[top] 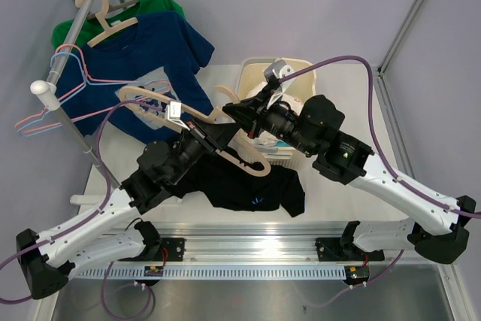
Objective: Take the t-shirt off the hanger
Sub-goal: Place the hanger at the clothesline.
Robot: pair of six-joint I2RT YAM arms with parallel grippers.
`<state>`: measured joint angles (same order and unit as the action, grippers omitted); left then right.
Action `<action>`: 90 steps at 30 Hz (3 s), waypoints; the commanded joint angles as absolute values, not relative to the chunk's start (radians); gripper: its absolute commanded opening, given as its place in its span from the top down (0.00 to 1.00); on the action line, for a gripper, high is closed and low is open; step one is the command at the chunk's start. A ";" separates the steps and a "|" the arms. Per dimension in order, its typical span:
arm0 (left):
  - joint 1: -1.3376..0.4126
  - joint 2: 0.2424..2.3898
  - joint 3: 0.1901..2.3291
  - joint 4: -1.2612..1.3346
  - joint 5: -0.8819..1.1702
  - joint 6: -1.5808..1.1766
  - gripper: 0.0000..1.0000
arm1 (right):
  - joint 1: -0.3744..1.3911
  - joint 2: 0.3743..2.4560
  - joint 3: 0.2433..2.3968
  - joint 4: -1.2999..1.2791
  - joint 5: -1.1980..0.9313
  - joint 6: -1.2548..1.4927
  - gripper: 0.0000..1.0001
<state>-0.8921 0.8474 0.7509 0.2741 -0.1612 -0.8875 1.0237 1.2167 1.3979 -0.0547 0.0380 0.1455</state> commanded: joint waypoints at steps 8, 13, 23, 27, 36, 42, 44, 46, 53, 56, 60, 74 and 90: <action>-0.902 0.943 0.862 0.216 -0.092 -0.867 0.56 | 1.025 1.177 1.405 -0.113 0.127 0.060 1.00; -0.902 0.953 0.853 0.224 -0.107 -0.884 0.41 | 1.023 1.164 1.387 -0.118 0.204 0.028 1.00; -0.902 1.014 0.911 0.202 -0.112 -0.902 0.37 | 1.025 1.172 1.364 -0.097 0.317 0.006 1.00; -0.902 1.009 0.902 0.195 -0.143 -0.908 0.36 | 1.025 1.161 1.345 -0.080 0.363 -0.026 1.00; -0.902 1.019 0.896 0.219 -0.153 -0.931 0.38 | 1.023 1.155 1.338 -0.068 0.402 -0.006 1.00; -0.902 1.029 0.887 0.221 -0.155 -0.943 0.46 | 1.023 1.158 1.316 -0.040 0.448 0.026 1.00; -0.902 1.026 0.881 0.229 -0.161 -0.943 0.47 | 1.023 1.158 1.309 -0.028 0.460 0.029 1.00; -0.902 1.025 0.871 0.235 -0.164 -0.945 0.51 | 1.025 1.158 1.301 -0.018 0.462 0.035 1.00; -0.902 1.045 0.879 0.227 -0.163 -0.945 0.57 | 1.023 1.158 1.301 -0.012 0.460 0.063 1.00; -0.902 1.058 0.879 0.229 -0.164 -0.951 0.57 | 1.023 1.157 1.304 -0.017 0.453 0.064 1.00; -0.902 1.069 0.877 0.250 -0.164 -0.951 0.65 | 1.025 1.152 1.301 -0.021 0.459 0.069 1.00; -0.902 1.095 0.965 0.264 -0.166 -0.945 1.00 | 1.023 1.124 1.292 -0.032 0.465 0.072 0.35; -0.792 1.184 1.295 0.110 -0.313 -0.920 1.00 | 1.025 0.705 1.034 -0.028 0.557 0.172 0.00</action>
